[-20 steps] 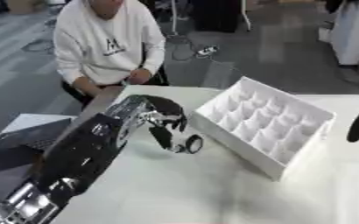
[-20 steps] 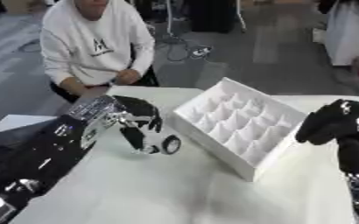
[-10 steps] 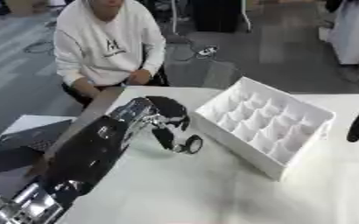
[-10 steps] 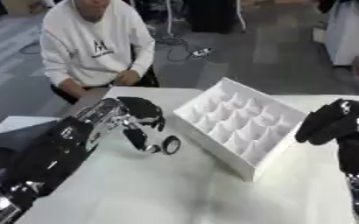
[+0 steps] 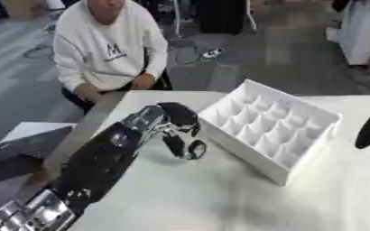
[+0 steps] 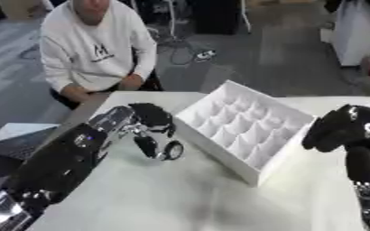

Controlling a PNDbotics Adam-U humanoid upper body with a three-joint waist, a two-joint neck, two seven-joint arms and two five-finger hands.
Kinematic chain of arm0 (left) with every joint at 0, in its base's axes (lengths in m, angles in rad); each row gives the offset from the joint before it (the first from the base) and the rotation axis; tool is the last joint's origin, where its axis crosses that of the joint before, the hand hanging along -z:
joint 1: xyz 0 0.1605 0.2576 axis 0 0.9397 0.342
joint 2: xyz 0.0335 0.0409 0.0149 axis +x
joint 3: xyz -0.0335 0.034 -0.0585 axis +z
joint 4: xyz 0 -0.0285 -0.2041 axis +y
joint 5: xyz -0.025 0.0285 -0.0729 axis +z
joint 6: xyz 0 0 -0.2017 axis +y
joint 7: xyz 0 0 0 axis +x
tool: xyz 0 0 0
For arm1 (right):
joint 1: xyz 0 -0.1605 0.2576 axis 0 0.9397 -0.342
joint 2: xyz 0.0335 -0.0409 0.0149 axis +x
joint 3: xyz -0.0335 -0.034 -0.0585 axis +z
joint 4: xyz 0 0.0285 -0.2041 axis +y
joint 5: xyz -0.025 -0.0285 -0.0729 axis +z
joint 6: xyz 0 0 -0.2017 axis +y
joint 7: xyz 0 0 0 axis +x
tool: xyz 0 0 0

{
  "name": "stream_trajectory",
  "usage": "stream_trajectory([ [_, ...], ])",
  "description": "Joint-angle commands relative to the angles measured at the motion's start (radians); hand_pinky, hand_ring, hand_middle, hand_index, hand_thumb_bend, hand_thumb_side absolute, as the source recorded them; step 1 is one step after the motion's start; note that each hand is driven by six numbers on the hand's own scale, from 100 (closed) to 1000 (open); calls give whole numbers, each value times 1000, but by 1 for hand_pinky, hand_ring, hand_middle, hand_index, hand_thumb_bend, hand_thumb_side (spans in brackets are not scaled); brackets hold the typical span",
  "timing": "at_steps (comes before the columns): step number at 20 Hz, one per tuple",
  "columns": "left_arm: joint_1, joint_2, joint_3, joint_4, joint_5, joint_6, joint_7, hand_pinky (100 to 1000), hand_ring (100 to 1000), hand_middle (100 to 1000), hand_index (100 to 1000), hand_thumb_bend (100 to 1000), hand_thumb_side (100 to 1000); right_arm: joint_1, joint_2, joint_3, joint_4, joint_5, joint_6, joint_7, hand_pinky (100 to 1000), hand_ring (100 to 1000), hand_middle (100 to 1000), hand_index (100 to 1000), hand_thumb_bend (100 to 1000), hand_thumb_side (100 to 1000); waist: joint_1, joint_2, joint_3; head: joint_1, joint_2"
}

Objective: Pick up objects on the table and place them in the box.

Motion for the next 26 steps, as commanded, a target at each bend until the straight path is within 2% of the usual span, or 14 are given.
stream_trajectory([
  [1,-37,4,22,19,-47,37,-4,201,461,585,732,424,676,-6,5,5,-25,-4,-28,36,381,467,491,568,100,640,1,-25,2,9,-5],
  [4,-56,-15,43,66,-101,88,-35,207,461,592,728,423,689,-2,5,5,-26,-4,-25,37,381,467,491,568,100,640,6,-28,3,9,2],
  [8,-73,-39,70,120,-138,112,-53,204,456,583,726,421,689,1,6,5,-30,-4,-22,37,382,467,491,568,100,638,9,-32,1,7,8],
  [16,-87,-67,89,150,-126,99,-51,177,436,565,722,355,684,5,5,6,-32,-4,-19,37,382,467,491,569,100,638,12,-36,-3,4,13],
  [24,-92,-73,88,133,-45,90,-99,161,427,556,722,368,686,10,5,6,-34,-5,-15,38,383,467,492,569,100,638,17,-40,-7,0,12],
  [26,-94,-73,87,129,-35,90,-113,165,430,560,727,400,689,11,6,6,-35,-5,-14,38,383,467,492,569,100,638,18,-39,-7,-1,13],
])
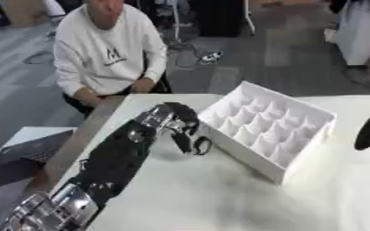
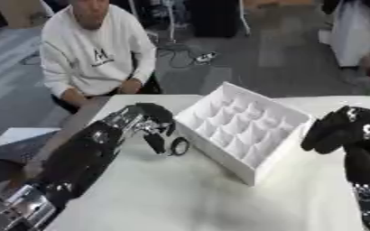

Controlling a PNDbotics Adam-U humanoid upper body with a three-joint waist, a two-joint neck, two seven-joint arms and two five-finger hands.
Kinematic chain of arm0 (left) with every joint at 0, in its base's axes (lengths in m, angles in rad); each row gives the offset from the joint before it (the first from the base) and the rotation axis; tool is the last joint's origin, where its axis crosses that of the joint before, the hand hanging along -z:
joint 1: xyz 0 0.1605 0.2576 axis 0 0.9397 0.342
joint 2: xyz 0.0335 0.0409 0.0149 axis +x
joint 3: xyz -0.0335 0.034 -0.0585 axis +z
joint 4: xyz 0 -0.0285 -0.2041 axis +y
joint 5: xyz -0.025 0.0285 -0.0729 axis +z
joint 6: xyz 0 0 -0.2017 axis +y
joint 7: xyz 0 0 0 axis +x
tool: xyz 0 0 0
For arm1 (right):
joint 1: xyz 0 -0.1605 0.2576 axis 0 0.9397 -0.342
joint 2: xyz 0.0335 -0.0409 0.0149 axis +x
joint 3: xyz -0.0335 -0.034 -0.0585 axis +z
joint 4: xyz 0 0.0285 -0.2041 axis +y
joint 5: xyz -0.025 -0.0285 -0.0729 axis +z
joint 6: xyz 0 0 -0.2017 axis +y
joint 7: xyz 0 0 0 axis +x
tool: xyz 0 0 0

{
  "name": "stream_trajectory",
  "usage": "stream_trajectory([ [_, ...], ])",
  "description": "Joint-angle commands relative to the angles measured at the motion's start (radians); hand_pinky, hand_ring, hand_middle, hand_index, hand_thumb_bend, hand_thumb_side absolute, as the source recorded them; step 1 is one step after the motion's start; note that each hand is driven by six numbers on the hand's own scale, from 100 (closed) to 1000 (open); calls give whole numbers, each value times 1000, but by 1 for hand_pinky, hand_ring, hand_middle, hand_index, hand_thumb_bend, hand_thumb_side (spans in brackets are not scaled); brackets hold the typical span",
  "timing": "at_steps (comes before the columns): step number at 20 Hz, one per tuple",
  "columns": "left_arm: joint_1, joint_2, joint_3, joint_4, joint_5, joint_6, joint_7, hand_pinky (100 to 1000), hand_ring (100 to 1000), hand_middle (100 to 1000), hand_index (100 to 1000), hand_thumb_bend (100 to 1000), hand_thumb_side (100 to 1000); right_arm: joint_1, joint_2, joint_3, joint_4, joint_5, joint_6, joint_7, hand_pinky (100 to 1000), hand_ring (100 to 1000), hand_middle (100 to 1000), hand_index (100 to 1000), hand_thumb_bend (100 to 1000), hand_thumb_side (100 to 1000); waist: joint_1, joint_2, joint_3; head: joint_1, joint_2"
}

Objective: Pick up objects on the table and place them in the box.

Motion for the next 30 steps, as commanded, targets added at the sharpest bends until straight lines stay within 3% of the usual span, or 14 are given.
stream_trajectory([
  [1,-29,15,7,-22,21,-1,-24,165,430,559,727,399,690,-6,5,1,-23,-5,-24,28,383,467,492,569,100,638,0,-19,-1,-2,2],
  [16,-37,6,23,-8,45,22,-70,163,428,561,731,441,744,-3,8,2,-26,-6,-20,29,385,468,492,570,100,637,5,-24,-12,-3,-1],
  [30,-52,-20,83,98,-68,97,13,165,429,558,726,410,737,5,7,6,-41,-9,-4,33,385,468,493,571,100,637,24,-22,-29,9,-5],
])
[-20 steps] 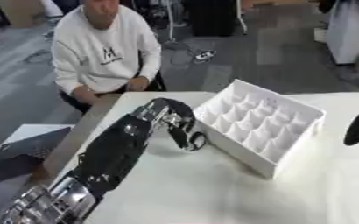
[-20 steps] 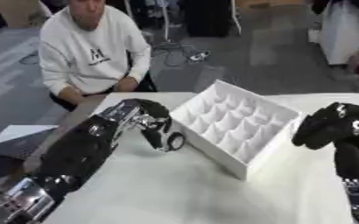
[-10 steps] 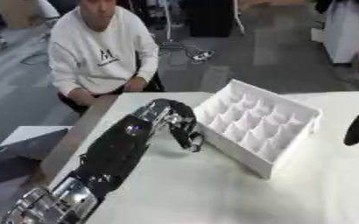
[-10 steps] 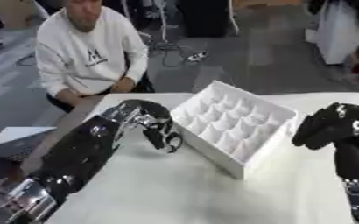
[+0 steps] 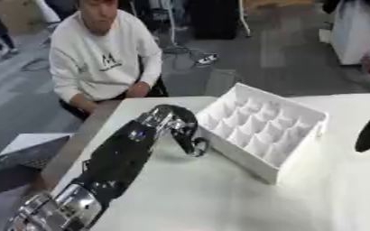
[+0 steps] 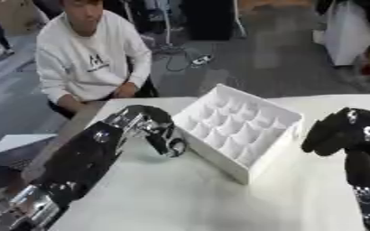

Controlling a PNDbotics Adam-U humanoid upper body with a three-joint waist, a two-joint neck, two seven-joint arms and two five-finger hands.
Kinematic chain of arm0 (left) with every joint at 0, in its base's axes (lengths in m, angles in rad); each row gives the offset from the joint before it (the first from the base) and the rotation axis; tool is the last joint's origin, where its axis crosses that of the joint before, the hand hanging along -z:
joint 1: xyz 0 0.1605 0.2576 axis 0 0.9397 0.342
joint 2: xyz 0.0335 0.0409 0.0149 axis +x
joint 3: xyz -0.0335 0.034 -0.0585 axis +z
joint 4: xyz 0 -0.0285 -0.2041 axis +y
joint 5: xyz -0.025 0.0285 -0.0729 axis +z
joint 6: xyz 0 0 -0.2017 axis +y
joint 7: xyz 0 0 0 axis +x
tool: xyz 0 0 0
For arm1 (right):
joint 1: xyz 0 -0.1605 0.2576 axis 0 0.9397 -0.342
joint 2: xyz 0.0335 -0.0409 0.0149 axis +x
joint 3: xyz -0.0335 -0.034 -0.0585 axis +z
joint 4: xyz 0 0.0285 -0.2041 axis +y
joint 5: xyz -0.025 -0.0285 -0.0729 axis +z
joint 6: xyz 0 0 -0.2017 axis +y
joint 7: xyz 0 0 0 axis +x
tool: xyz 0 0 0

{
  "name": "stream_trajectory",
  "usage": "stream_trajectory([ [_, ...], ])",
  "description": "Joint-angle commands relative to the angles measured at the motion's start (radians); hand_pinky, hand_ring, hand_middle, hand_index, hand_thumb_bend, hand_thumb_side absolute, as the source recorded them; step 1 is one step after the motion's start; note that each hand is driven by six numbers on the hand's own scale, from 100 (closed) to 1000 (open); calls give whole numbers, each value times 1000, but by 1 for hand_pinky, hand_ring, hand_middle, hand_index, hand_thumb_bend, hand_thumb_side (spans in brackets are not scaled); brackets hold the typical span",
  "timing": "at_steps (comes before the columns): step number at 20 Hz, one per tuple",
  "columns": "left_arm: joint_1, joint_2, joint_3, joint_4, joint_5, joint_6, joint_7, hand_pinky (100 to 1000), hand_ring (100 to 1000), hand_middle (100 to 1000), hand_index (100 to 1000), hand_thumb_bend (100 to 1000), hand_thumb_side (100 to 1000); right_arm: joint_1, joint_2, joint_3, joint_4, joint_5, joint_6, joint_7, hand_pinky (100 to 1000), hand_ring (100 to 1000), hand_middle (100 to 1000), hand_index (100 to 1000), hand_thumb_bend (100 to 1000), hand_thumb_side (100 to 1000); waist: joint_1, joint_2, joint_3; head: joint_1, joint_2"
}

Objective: Pick up objects on the table and place them in the box.

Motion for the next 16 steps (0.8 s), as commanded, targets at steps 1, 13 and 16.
stream_trajectory([
  [1,-31,13,25,15,-31,16,25,165,429,557,726,409,734,-5,7,5,-24,-6,-14,22,385,467,493,571,100,637,-1,-16,-2,10,-5],
  [13,-30,6,43,43,-67,39,71,134,400,534,713,393,690,-3,3,5,-33,-10,-4,29,385,467,494,573,100,638,9,-7,-11,15,-6],
  [16,-29,6,46,47,-66,45,72,124,389,527,709,407,679,-2,2,5,-35,-11,-2,31,385,467,494,573,100,641,11,-5,-13,15,-7],
])
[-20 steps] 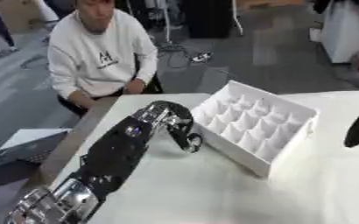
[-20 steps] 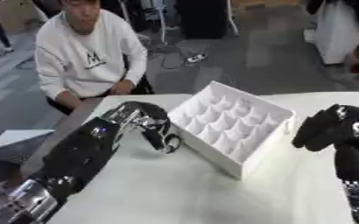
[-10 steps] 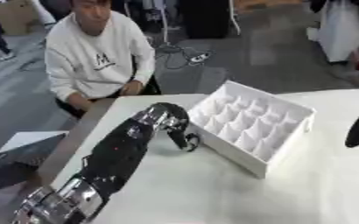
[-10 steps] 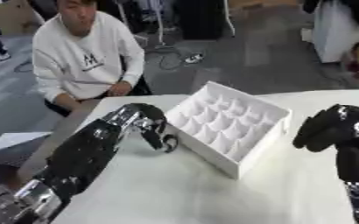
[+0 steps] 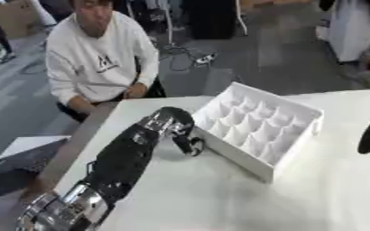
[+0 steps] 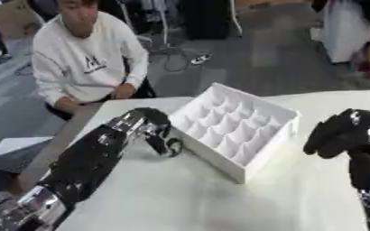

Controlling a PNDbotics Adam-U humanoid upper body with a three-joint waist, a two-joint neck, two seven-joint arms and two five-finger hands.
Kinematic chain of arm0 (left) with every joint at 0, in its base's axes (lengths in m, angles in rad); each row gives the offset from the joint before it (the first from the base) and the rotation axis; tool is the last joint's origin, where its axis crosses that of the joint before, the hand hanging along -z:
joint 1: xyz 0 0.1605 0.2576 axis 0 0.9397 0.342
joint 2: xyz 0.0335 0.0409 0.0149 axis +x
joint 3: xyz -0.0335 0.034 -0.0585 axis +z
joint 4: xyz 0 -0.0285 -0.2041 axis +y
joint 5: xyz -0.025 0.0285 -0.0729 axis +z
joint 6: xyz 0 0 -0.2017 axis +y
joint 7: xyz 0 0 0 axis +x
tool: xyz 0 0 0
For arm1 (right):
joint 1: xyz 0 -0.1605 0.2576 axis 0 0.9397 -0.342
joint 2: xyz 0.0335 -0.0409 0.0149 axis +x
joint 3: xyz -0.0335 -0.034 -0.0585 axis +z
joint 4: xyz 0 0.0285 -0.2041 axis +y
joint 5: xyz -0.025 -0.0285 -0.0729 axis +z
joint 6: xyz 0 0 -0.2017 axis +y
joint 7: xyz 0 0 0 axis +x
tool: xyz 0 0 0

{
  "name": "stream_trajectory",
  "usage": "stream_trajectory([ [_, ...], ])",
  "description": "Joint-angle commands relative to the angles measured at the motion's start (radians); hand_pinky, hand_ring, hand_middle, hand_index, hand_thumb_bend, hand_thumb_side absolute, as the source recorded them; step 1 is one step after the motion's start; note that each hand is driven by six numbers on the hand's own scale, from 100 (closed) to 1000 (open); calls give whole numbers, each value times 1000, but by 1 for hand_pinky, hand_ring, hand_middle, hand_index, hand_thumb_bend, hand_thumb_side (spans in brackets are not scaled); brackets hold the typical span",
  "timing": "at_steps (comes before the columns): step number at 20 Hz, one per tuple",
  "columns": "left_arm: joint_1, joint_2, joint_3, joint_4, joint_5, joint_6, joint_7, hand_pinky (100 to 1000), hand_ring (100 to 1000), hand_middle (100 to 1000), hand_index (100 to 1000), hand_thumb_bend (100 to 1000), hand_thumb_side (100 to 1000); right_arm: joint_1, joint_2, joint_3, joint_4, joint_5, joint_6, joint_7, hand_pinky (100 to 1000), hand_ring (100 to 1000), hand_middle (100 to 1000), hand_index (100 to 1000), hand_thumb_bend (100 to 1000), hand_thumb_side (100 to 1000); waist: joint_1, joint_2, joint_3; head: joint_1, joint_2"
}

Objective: Pick up objects on the table and place them in the box.

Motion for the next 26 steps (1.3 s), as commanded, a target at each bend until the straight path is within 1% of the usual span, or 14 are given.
stream_trajectory([
  [1,-26,15,14,-5,-3,7,6,117,382,523,706,403,673,-9,2,3,-24,-5,-13,19,385,467,494,573,100,638,-4,-11,0,8,-7],
  [3,-25,15,17,-3,-1,14,8,100,365,511,698,410,656,-9,1,2,-25,-5,-13,20,385,467,494,573,100,639,-3,-10,-1,8,-7],
  [9,-21,16,26,9,17,29,-2,100,335,492,673,457,602,-8,0,2,-26,-6,-11,21,385,467,494,573,100,639,-2,-9,-2,8,-10],
  [15,-19,15,28,10,39,32,-9,100,307,473,654,452,599,-8,-2,1,-27,-7,-10,23,386,467,495,573,100,639,0,-8,-4,7,-11],
  [16,-19,15,28,11,43,34,-11,100,278,454,638,451,598,-8,-1,1,-27,-8,-10,23,386,467,495,573,100,637,0,-7,-4,7,-12],
  [21,-18,12,32,19,70,42,-23,100,228,410,585,458,607,-7,1,1,-27,-5,-9,26,385,467,495,574,100,639,1,-6,-6,6,-13],
  [23,-17,11,34,22,85,45,-32,100,213,391,539,434,619,-8,1,1,-27,-5,-9,27,385,467,495,574,100,640,2,-5,-7,6,-13],
  [25,-16,11,35,25,101,48,-41,100,205,382,511,422,625,-8,1,1,-27,-5,-9,27,386,467,495,574,100,641,2,-4,-7,6,-12],
  [26,-15,11,34,24,105,49,-44,100,201,374,491,400,638,-8,1,0,-27,-5,-9,27,386,467,495,574,100,641,2,-3,-7,6,-13],
])
